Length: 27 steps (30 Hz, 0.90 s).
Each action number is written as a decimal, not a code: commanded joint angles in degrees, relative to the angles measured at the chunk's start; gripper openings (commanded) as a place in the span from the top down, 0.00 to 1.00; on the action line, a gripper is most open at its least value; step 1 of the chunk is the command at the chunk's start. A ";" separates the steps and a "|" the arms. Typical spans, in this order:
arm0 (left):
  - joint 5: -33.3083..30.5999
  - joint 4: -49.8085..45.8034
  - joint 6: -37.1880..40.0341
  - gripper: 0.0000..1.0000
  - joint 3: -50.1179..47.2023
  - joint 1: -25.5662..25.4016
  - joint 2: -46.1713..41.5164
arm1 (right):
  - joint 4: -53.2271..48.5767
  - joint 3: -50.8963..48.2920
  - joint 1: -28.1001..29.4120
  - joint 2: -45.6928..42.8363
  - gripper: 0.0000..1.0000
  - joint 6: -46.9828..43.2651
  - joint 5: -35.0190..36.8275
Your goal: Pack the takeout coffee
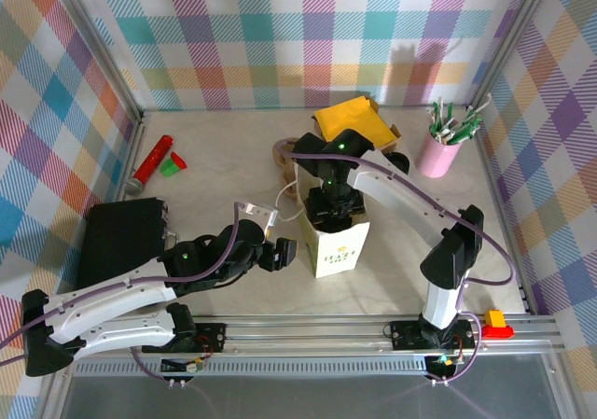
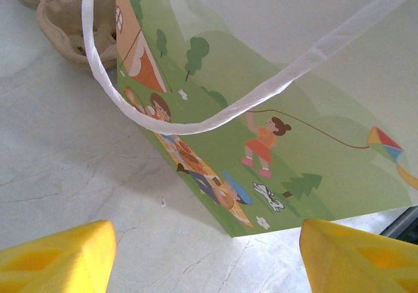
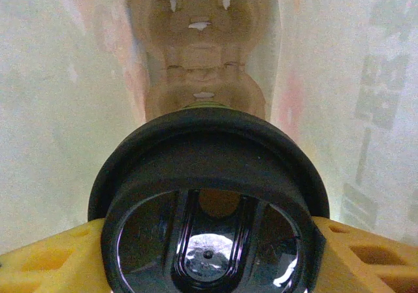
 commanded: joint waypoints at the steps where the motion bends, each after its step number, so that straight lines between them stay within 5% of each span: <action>1: -0.65 -0.87 0.91 0.26 1.55 -0.67 -0.65 | 0.92 -0.92 -0.44 0.63 0.42 -0.78 -0.80; 27: -1.57 -1.31 0.03 0.26 0.94 -0.67 -0.20 | 7.62 -10.13 0.26 -3.33 0.43 -0.23 -1.08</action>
